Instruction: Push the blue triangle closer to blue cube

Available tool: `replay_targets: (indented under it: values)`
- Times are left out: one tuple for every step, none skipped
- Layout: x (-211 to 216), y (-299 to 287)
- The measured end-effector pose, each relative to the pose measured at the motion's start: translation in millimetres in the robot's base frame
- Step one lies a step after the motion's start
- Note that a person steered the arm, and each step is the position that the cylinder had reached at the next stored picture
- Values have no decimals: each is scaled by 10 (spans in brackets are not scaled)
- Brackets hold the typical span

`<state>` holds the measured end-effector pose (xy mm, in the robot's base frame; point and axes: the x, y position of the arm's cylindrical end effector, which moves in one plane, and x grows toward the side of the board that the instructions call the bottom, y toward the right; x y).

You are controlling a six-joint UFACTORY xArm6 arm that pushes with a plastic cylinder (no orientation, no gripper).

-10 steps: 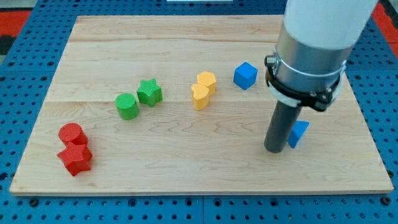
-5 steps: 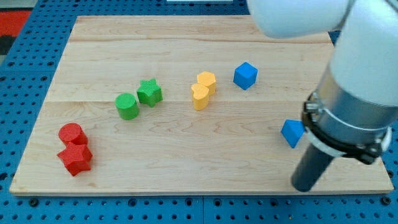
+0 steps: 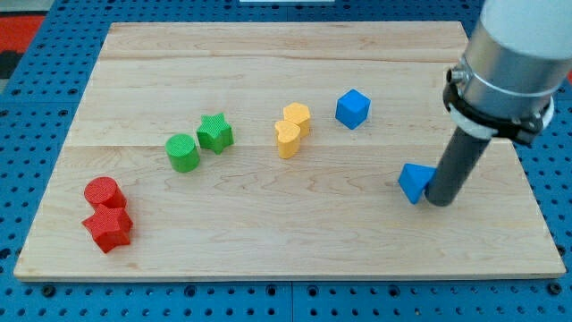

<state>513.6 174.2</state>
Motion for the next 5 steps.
replay_targets:
  values:
    - [-26, 0]
    - [-26, -3]
    - [-11, -190]
    - [21, -506]
    - [-161, -416]
